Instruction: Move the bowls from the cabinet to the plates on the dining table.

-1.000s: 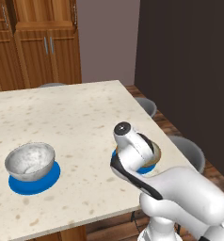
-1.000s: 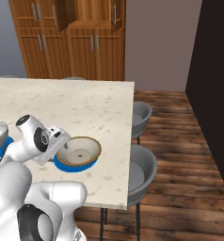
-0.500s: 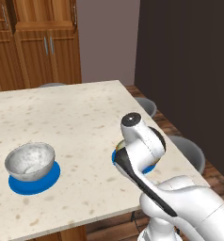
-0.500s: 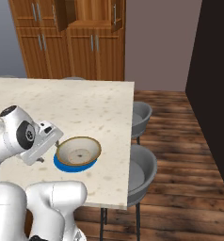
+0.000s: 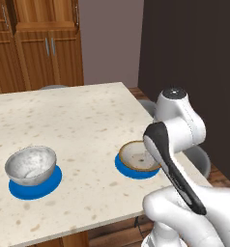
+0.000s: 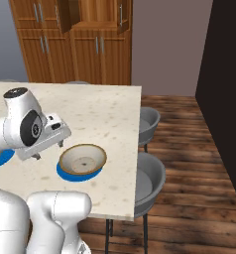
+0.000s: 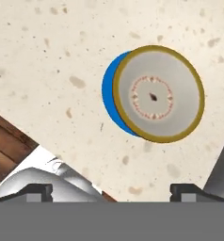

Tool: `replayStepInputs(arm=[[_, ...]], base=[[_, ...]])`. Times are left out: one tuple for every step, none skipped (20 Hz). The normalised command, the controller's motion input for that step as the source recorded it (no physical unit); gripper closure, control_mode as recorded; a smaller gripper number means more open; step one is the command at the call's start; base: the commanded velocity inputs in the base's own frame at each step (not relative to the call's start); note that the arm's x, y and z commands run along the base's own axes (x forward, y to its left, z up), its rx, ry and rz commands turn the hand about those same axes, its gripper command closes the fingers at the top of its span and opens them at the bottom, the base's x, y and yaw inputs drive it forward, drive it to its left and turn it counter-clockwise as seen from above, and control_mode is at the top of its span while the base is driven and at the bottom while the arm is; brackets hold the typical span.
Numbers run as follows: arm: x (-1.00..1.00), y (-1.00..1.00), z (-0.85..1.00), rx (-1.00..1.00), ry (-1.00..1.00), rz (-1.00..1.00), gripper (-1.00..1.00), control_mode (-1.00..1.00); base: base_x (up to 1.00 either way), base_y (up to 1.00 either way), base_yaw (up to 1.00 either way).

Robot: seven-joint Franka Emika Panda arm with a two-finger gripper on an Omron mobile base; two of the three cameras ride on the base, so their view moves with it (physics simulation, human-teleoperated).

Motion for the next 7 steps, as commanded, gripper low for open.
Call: replayStepInputs(arm=[[-0.59,-0.23,0.81,0.32,0.0,-0.3,-1.0,-1.0],[-0.62,-0.25,0.79,0.31,0.0,-0.33,-1.0,-1.0],[-0.69,-0.34,0.72,0.31,0.0,-0.37,-1.0,-1.0],[-0.74,-0.46,0.61,0.31,0.0,-0.4,-1.0,-1.0],[-0.81,-0.49,0.51,0.3,0.0,-0.42,-1.0,-1.0],[-0.82,-0.54,0.34,0.27,0.0,-0.43,-1.0,-1.0],[-0.84,-0.55,0.16,0.24,0.0,-0.43,-1.0,-1.0]], base=[[0.0,0.0,0.0],[0.0,0.0,0.0],[0.0,0.0,0.0],[0.0,0.0,0.0],[0.0,0.0,0.0],[0.0,0.0,0.0],[0.0,0.0,0.0]])
